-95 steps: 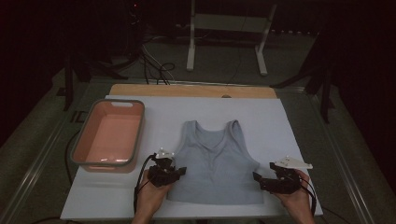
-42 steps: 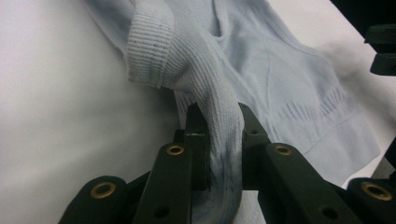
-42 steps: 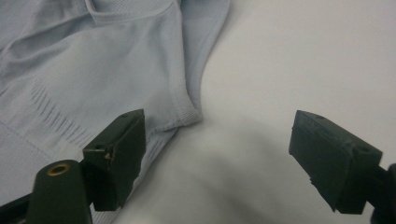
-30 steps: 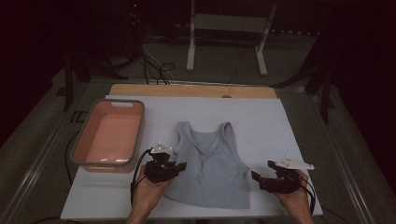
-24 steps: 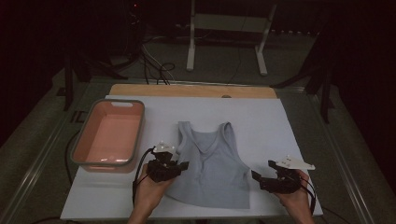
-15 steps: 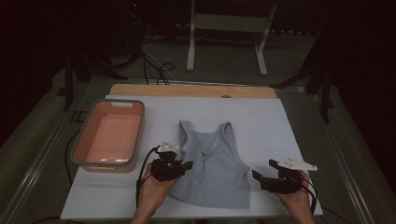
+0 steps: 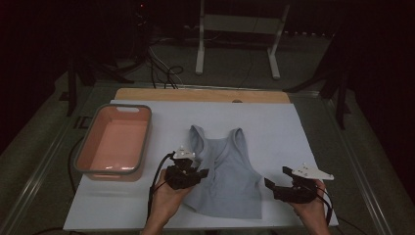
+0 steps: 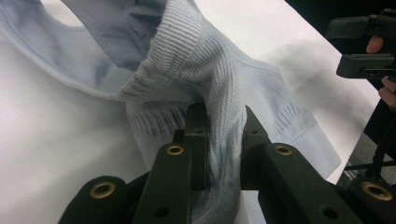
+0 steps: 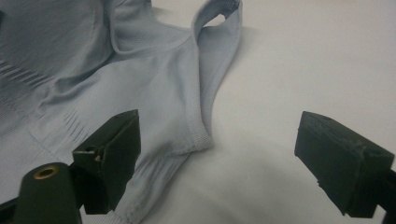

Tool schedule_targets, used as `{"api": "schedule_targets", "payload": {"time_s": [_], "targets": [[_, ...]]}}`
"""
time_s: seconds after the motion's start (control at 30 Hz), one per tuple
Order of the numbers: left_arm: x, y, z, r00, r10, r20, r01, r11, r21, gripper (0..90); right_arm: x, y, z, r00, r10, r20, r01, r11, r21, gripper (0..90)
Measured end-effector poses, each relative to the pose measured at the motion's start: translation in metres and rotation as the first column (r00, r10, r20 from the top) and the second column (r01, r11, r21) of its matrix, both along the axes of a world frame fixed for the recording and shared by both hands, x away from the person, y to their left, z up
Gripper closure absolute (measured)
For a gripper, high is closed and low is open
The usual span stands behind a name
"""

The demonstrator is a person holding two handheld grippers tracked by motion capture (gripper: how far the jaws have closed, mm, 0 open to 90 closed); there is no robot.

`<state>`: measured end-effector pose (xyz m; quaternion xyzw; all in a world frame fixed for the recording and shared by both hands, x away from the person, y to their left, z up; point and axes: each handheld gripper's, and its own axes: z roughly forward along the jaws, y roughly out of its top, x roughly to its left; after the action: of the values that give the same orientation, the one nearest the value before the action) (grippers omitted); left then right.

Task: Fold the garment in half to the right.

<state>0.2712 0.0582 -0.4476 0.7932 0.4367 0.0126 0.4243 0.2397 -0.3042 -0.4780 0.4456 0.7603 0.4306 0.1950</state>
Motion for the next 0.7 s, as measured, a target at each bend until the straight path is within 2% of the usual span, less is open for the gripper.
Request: {"api": "schedule_targets", "payload": {"time_s": [0.7], "targets": [[0.001,-0.018,0.001,0.9992,-0.039,0.008,0.039,0.9992,0.006,79.9,0.0,0.0,-0.001,1.0,0.002,0.002,-0.002,1.0,-0.008,14.5]]}}
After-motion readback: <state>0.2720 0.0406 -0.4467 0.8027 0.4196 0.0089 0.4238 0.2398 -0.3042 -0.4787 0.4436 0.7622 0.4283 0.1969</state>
